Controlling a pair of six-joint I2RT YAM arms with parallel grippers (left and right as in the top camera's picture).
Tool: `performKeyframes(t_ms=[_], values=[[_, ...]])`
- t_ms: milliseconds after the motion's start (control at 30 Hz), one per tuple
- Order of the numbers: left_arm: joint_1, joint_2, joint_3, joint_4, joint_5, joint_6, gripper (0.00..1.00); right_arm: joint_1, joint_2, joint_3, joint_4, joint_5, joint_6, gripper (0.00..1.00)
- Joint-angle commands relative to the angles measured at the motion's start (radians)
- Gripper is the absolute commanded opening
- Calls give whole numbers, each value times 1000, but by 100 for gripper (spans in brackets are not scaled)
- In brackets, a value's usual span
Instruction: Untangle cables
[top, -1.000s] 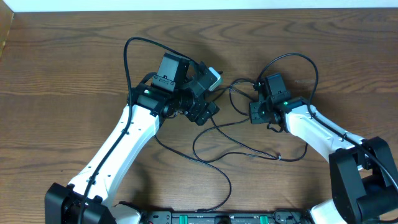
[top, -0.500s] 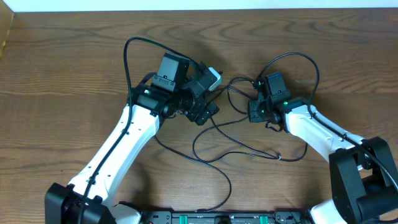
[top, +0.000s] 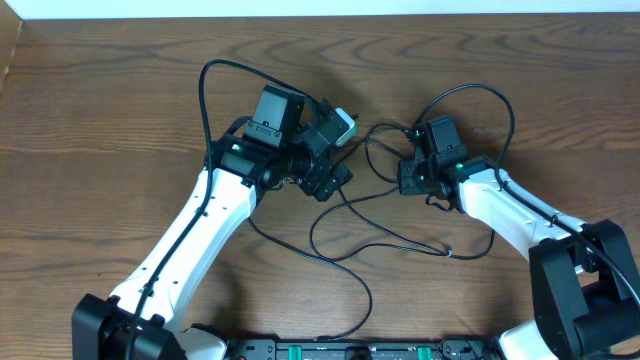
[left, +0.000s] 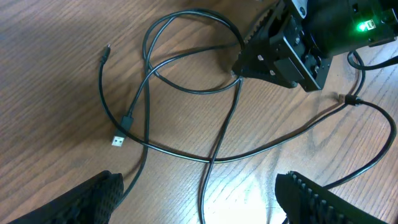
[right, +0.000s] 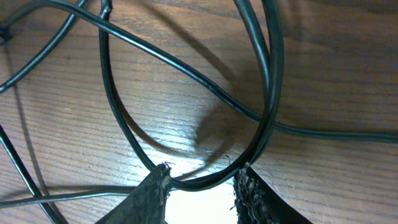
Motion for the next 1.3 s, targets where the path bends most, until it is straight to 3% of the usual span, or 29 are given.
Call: performKeyframes(t_ms=[0,267,667,800,900,967,1100,1267], values=[[-2,-4,4,1,9,-9,84,7,2,-10,16,2,13,31],[-2,-4,4,1,9,-9,84,7,3,-31,39,3,13,35],[-2,-4,4,0,9,-9,84,6,45,-36,38,43,7,33],[-2,-4,4,0,9,-9,84,4,45,-36,-11,153,-91,45],[-2,-4,4,0,9,-8,84,4,44,-36,-45,162,-294,68],[-2,-4,4,2,9,-8,84,4,44,-36,-76,163,-427,77],[-2,-4,4,1,8,-8,84,12,44,-36,-72,160,-476,81],[-2,-3,4,1,8,-8,84,6,44,-36,-67,266,-634,84]])
